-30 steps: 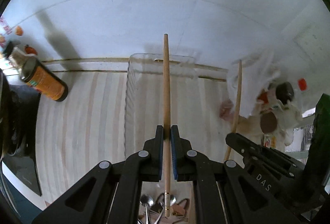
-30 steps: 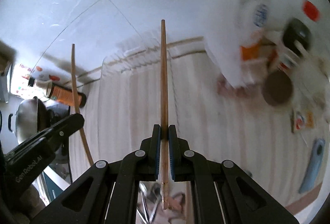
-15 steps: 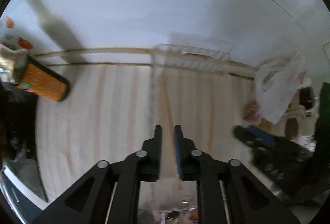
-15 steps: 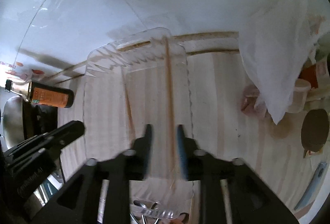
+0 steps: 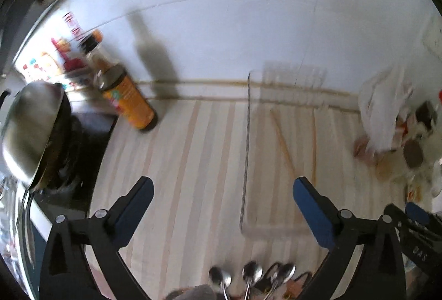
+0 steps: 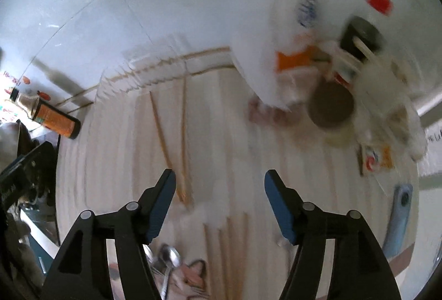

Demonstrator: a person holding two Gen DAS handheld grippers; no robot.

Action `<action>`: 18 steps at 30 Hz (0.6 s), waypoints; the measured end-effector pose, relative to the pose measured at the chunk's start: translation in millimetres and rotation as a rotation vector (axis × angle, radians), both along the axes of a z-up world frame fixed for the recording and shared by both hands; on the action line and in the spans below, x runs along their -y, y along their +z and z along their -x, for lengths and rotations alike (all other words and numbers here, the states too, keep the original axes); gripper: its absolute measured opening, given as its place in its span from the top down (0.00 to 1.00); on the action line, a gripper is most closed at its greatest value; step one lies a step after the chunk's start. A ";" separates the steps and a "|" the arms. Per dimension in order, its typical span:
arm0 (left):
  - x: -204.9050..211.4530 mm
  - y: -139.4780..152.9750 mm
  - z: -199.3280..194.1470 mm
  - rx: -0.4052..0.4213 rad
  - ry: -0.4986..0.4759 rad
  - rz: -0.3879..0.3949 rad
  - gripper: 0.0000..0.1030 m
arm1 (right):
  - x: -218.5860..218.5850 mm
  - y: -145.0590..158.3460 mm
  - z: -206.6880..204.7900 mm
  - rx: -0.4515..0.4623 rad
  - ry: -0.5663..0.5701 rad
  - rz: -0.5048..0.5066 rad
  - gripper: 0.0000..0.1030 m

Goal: Organize utensils
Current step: 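Open both grippers to drop the chopsticks into the clear basket, then return both grippers to the chopsticks and close each on one chopstick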

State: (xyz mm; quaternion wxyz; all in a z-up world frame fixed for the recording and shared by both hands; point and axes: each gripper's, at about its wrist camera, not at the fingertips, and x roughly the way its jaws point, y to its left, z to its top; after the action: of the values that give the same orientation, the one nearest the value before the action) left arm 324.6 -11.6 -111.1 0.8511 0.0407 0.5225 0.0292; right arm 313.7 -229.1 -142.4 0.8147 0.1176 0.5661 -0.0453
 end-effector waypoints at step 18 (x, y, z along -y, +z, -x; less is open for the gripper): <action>43.3 -99.8 130.7 -0.241 0.056 -0.098 0.02 | -1.8 -135.5 123.4 -0.241 0.145 -0.080 0.89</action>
State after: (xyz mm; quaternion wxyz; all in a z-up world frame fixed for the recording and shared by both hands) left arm 193.9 -54.9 -210.9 0.7781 0.0706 0.6199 0.0734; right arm 190.3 -227.3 -277.8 0.7366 0.1026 0.6681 0.0225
